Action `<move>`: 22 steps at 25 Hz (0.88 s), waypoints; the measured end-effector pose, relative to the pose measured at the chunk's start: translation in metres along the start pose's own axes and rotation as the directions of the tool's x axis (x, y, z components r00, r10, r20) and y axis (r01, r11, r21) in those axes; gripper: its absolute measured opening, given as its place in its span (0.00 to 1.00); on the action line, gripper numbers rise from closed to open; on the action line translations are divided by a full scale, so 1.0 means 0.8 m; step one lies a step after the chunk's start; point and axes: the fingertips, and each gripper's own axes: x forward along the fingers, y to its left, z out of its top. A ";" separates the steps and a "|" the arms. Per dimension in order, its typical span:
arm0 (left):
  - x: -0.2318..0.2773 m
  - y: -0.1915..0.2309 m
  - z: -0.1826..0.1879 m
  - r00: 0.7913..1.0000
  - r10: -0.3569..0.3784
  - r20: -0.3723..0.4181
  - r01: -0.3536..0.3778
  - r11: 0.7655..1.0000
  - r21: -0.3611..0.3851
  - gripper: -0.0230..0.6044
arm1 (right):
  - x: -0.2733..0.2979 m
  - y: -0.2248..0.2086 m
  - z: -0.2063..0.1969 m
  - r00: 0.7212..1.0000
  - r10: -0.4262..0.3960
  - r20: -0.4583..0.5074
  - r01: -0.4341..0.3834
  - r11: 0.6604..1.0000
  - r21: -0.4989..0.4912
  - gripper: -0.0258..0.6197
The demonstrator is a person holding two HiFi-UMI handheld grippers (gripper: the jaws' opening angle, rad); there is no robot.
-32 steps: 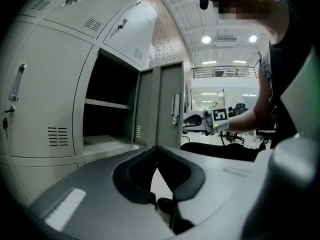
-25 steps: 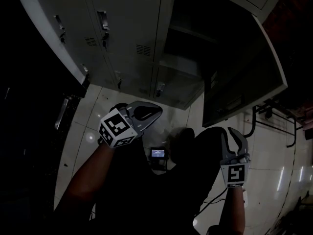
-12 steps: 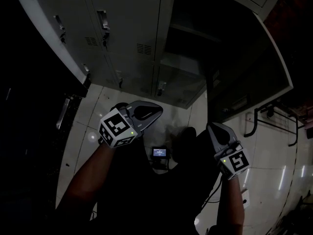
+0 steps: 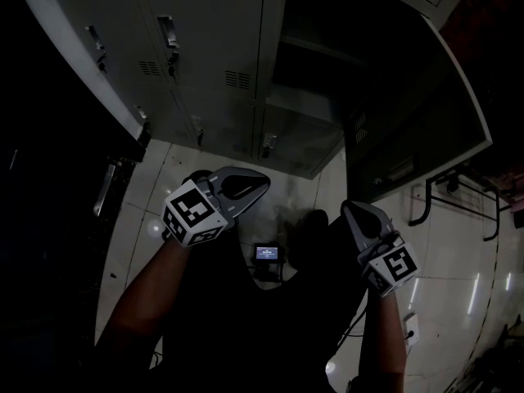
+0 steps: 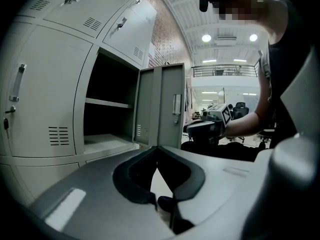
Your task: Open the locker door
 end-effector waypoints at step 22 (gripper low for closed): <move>-0.001 0.002 0.001 1.000 0.002 0.001 -0.002 1.000 -0.003 0.06 | 0.005 -0.001 -0.003 1.000 -0.002 -0.017 0.002 1.000 0.001 0.04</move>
